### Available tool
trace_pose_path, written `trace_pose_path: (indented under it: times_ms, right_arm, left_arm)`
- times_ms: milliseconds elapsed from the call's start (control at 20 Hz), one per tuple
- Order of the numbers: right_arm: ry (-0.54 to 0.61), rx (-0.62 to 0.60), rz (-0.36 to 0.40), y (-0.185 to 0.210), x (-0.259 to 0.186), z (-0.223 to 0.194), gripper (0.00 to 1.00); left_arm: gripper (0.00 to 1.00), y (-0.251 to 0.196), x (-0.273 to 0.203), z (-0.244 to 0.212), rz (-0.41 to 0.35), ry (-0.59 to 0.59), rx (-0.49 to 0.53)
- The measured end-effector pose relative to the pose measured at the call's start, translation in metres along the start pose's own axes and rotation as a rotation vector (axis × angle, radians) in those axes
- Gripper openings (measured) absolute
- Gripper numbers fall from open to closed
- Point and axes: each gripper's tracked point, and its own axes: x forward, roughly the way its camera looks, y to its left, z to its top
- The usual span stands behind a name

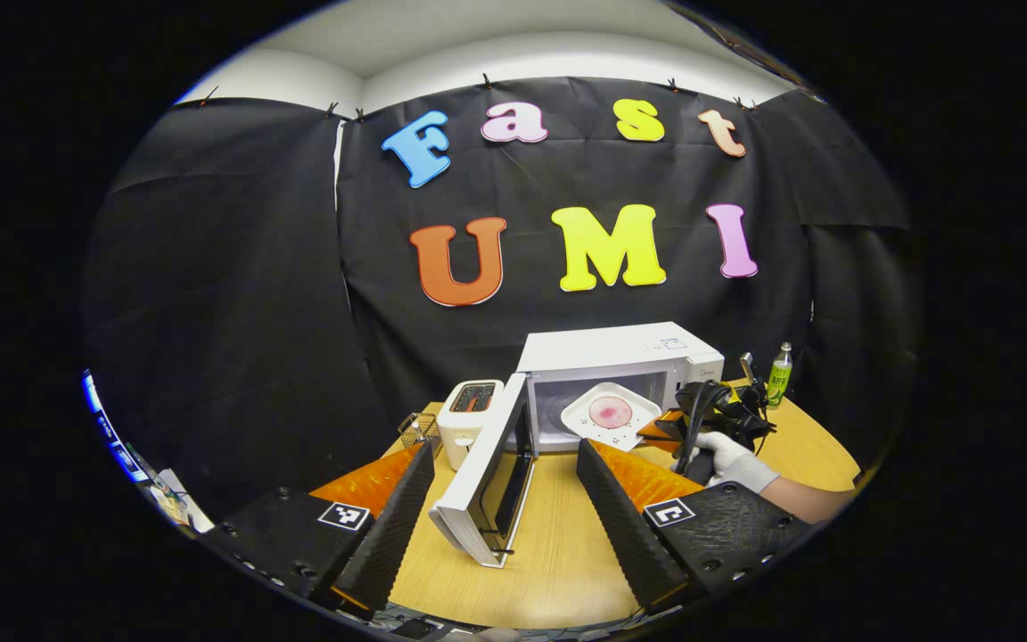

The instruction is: Open the microwave oven with the left hand, put the food in, and close the microwave oven.

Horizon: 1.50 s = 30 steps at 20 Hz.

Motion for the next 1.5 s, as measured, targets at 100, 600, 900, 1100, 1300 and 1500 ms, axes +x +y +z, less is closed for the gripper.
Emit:
trace_pose_path:
  times_ms: [100, 600, 900, 1100, 1300, 1500]
  right_arm:
    - [-0.071, 0.02, -0.019, 0.007, 0.014, -0.004, 0.0]
    - [-0.205, 0.236, -0.046, 0.013, 0.103, -0.007, 0.04]
    - [-0.287, 0.247, -0.058, 0.005, 0.133, 0.025, 0.06]
    - [-0.312, 0.302, 0.006, 0.007, 0.136, 0.031, 0.12]
    - [-0.329, 0.204, 0.1, 0.033, 0.125, 0.035, 0.46]
    - [-0.333, 0.073, 0.072, 0.044, 0.093, 0.037, 0.94]
  left_arm:
    - [0.95, 0.0, 0.005, -0.013, -0.009, 0.036, 0.004]
    - [0.95, 0.012, 0.028, -0.027, -0.01, 0.075, 0.053]
    - [0.96, 0.023, 0.036, -0.041, -0.01, 0.101, 0.053]
    - [0.96, 0.021, 0.043, -0.046, -0.035, 0.104, 0.055]
    - [0.96, 0.025, 0.046, -0.046, -0.032, 0.095, 0.048]
    - [0.96, 0.029, 0.044, -0.035, -0.022, 0.065, 0.045]
